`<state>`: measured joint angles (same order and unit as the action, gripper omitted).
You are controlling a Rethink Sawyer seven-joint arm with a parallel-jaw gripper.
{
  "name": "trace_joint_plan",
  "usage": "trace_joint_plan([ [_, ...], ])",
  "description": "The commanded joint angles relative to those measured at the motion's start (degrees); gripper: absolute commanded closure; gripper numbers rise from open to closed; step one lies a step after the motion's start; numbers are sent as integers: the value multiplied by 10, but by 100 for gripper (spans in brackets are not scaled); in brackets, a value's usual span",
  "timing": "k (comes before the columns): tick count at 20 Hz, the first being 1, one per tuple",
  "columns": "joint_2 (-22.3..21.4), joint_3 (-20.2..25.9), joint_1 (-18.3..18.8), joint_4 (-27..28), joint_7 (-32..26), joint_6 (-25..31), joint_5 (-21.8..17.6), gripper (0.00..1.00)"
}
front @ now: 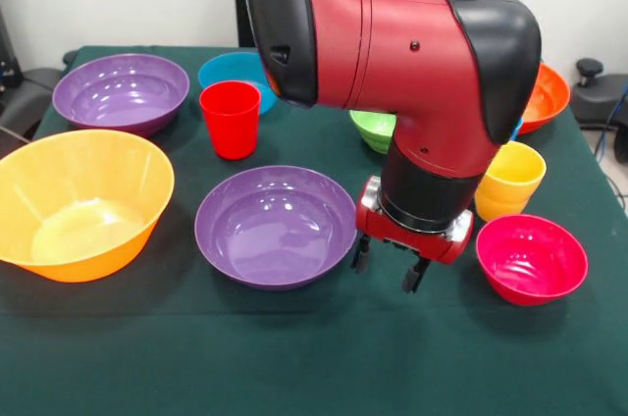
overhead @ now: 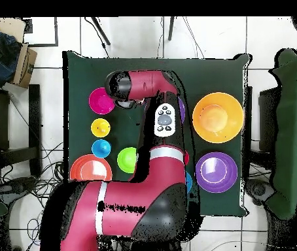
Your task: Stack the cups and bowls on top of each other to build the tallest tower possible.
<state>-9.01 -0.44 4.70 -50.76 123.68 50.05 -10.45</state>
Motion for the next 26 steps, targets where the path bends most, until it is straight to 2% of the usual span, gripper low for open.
trace_joint_plan([
  [1, -32, 63, 32, -52, -146, -9, -28, 0],
  [10, -35, 64, 27, -42, -132, 7, -32, 0],
  [26, -37, 62, 23, -47, -127, 1, -40, 0],
])
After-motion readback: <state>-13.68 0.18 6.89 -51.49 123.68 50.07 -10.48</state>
